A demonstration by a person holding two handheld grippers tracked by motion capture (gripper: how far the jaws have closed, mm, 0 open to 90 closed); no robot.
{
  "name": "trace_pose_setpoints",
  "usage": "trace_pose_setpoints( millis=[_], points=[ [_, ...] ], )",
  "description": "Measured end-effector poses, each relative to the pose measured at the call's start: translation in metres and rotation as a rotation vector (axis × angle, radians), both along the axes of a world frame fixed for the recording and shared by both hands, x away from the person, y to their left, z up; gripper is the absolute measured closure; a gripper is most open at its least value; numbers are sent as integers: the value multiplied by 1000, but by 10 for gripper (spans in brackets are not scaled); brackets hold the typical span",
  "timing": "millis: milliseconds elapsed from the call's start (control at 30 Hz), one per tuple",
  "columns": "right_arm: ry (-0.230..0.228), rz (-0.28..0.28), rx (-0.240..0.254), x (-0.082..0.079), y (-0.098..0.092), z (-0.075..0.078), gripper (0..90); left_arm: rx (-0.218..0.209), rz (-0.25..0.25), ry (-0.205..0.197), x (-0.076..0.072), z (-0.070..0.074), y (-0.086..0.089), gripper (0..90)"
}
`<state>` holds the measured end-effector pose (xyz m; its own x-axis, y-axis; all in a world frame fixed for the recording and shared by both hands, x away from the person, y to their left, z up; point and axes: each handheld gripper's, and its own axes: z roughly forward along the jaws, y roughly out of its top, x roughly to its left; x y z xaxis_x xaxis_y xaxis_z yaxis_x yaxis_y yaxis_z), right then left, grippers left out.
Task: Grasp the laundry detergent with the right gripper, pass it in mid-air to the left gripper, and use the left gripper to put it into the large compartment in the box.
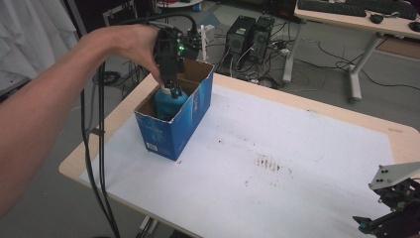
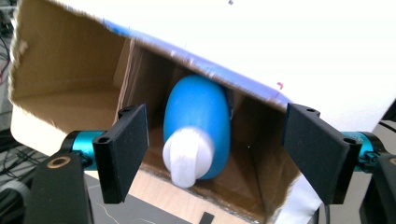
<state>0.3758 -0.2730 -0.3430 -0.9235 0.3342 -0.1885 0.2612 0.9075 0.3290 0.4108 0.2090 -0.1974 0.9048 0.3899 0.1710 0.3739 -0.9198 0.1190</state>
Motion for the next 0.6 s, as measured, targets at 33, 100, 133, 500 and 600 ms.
trace_pose_setpoints(
  millis=[33,100,133,500,600],
  points=[
    [1,-3,0,-1,0,0,117,-2,-12,0,-1,2,-5,219],
    [1,-5,-1,-1,0,0,117,1,-42,-2,-2,6,-15,219],
    [1,-4,-2,-1,0,0,117,4,-58,-3,-3,7,-21,219],
    [0,-4,1,-3,0,0,117,9,-192,-5,-5,8,-83,219],
    [-2,-1,0,-3,0,-1,117,15,-230,8,-4,1,-102,219]
  ],
)
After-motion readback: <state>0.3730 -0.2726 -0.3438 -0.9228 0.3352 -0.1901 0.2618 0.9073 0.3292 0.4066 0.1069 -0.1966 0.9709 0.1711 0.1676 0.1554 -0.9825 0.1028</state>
